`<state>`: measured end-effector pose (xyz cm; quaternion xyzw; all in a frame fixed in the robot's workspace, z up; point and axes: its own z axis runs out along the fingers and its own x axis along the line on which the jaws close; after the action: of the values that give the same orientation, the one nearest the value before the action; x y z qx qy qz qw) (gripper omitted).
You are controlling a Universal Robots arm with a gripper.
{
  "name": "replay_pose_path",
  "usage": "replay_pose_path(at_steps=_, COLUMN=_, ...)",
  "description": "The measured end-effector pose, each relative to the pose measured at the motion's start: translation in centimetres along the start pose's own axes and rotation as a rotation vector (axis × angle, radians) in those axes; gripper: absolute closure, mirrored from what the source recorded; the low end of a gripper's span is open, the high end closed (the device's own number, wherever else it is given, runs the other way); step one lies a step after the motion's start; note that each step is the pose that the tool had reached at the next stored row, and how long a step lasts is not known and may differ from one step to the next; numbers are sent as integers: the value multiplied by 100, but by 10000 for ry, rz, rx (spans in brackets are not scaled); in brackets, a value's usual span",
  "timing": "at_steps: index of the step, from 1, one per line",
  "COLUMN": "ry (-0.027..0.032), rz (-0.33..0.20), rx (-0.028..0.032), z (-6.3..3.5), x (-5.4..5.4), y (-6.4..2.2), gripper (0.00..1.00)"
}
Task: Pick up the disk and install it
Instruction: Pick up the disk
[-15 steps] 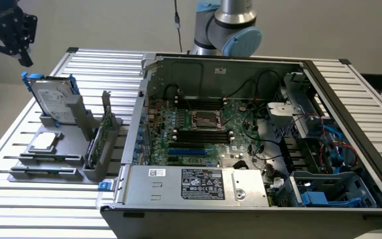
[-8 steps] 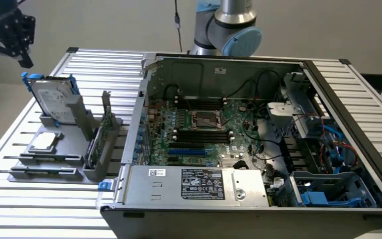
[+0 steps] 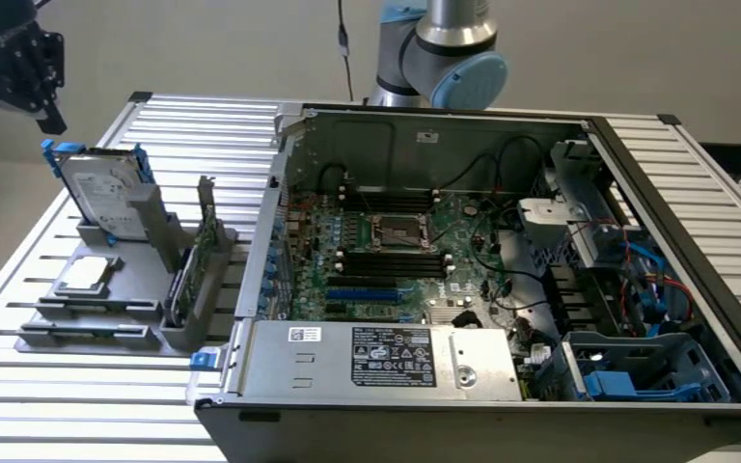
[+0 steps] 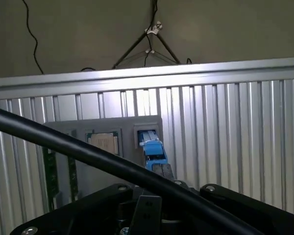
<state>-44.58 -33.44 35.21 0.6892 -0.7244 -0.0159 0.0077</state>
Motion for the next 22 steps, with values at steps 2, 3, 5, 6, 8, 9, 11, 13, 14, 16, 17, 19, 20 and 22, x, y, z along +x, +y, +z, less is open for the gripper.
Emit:
replay_pose_path(at_steps=2, ry=13, rz=-367, rx=19, z=1, x=0, y=-1, gripper=89)
replay_pose_path(at_steps=3, ry=18, rz=-540, rx=19, z=1, x=0, y=0, gripper=89)
replay_pose_path(at_steps=5, ry=30, rz=-877, rx=15, z=1, x=0, y=0, gripper=89)
replay_pose_path(at_steps=6, ry=35, rz=-1039, rx=14, z=1, x=1, y=0, gripper=89)
replay_pose_path(at_steps=8, ry=44, rz=-1328, rx=12, z=1, x=-1, y=-5, gripper=89)
replay_pose_path(at_steps=9, ry=47, rz=-1426, rx=9, z=0, x=-1, y=-11, gripper=89)
replay_pose_path(at_steps=11, ry=51, rz=-1490, rx=8, z=-1, x=-2, y=-35, gripper=89)
replay_pose_path(at_steps=13, ry=51, rz=-1489, rx=8, z=-2, x=-3, y=-56, gripper=89)
replay_pose_path(at_steps=14, ry=50, rz=-1478, rx=10, z=-1, x=-4, y=-61, gripper=89)
replay_pose_path(at_steps=16, ry=49, rz=-1433, rx=11, z=1, x=-4, y=-67, gripper=89)
replay_pose_path(at_steps=17, ry=49, rz=-1432, rx=8, z=1, x=-3, y=-68, gripper=89)
replay_pose_path(at_steps=19, ry=50, rz=-1431, rx=8, z=1, x=-3, y=-69, gripper=89)
replay_pose_path(at_steps=20, ry=49, rz=-1431, rx=9, z=2, x=-3, y=-69, gripper=89)
replay_pose_path(at_steps=22, ry=49, rz=-1431, rx=9, z=2, x=-4, y=-69, gripper=89)
